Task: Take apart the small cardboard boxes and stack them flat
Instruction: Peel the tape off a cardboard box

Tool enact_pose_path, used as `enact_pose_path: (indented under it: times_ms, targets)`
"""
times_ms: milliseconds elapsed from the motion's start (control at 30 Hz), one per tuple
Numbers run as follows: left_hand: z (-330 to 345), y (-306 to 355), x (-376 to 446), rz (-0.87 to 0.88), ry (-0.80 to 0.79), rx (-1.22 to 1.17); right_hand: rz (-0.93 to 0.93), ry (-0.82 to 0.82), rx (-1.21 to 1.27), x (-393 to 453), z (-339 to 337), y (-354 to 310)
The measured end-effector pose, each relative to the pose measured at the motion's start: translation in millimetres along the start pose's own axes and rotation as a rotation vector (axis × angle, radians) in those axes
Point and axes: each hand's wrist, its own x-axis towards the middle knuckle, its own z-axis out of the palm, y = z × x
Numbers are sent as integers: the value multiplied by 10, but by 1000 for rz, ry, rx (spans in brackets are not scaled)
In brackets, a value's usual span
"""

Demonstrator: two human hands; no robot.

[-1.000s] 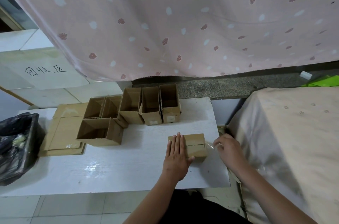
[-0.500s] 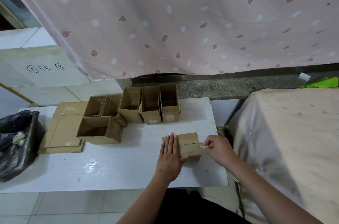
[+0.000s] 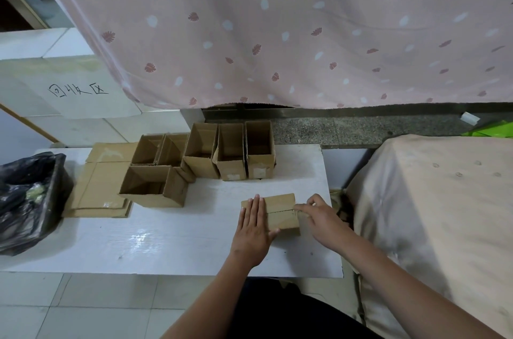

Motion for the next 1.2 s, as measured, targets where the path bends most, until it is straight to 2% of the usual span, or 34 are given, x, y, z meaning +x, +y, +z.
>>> enact_pose_path:
  times_ms: [200, 300, 400, 633, 767, 900, 1200]
  targets:
    - [-42, 30, 10, -72, -6, 4, -54, 67, 125, 61, -126, -156]
    - [-185, 118, 80, -4, 26, -76, -81, 55, 205, 116, -152, -281]
    - [-309, 243, 177, 85, 69, -246, -56, 24, 177, 168, -155, -335]
    - [-273, 269, 202, 52, 26, -440, -102, 50, 125, 108, -176, -235]
    - [-168, 205, 149, -4, 42, -530, -132, 181, 55, 57, -104, -174]
    - [-99, 180, 87, -12, 28, -510, -71, 124, 155, 34, -10, -172]
    - [-121, 267, 92, -22, 15, -219, -11, 47, 64, 186, 142, -139]
